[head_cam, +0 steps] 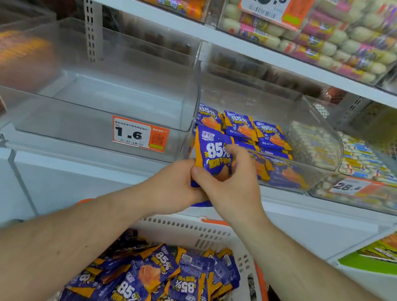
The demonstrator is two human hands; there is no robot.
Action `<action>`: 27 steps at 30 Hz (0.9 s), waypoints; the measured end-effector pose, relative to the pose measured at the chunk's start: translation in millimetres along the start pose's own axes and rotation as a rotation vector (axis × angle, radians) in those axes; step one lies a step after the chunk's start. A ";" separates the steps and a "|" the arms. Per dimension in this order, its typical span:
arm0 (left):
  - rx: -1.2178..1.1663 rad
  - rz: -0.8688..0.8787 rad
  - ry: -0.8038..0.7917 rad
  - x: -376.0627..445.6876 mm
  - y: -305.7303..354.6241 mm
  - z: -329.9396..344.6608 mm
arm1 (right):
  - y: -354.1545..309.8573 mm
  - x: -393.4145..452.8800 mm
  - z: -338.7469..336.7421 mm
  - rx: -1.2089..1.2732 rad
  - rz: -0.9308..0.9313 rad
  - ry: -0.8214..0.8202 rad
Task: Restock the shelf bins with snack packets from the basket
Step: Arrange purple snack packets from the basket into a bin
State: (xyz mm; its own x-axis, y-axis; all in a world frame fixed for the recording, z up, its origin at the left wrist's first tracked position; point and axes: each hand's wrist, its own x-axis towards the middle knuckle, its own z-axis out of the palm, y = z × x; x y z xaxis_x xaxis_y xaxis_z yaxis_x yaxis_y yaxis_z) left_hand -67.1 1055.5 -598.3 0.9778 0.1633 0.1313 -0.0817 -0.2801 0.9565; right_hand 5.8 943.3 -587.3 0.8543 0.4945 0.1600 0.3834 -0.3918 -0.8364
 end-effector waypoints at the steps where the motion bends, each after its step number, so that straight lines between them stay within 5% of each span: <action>1: -0.028 0.033 -0.006 3.4 4.7 0.0 | -2.5 3.4 -3.7 0.037 0.007 0.009; 7: 0.000 0.157 -0.086 19.4 25.5 0.0 | -22.4 29.3 -35.1 0.189 0.000 0.002; 12: 0.999 0.252 0.262 37.7 1.1 -11.5 | -31.8 95.7 -70.2 -0.112 0.071 0.012; 15: 1.246 0.234 0.246 41.0 -23.3 -15.4 | -25.9 131.1 -79.9 -0.328 0.118 -0.053; 22: 1.246 0.302 0.356 44.7 -34.0 -6.2 | 4.3 159.5 -54.6 -0.727 0.316 -0.405; 27: 1.287 0.287 0.294 41.5 -37.1 -9.7 | 10.6 165.4 -46.5 -0.931 0.333 -0.560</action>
State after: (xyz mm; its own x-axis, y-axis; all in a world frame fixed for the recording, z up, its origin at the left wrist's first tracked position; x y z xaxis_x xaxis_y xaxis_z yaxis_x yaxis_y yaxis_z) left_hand -25.4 1081.9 -625.8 0.8662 0.0993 0.4897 0.1213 -0.9925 -0.0133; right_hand 167.6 984.8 -545.3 0.7751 0.4435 -0.4501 0.4780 -0.8774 -0.0413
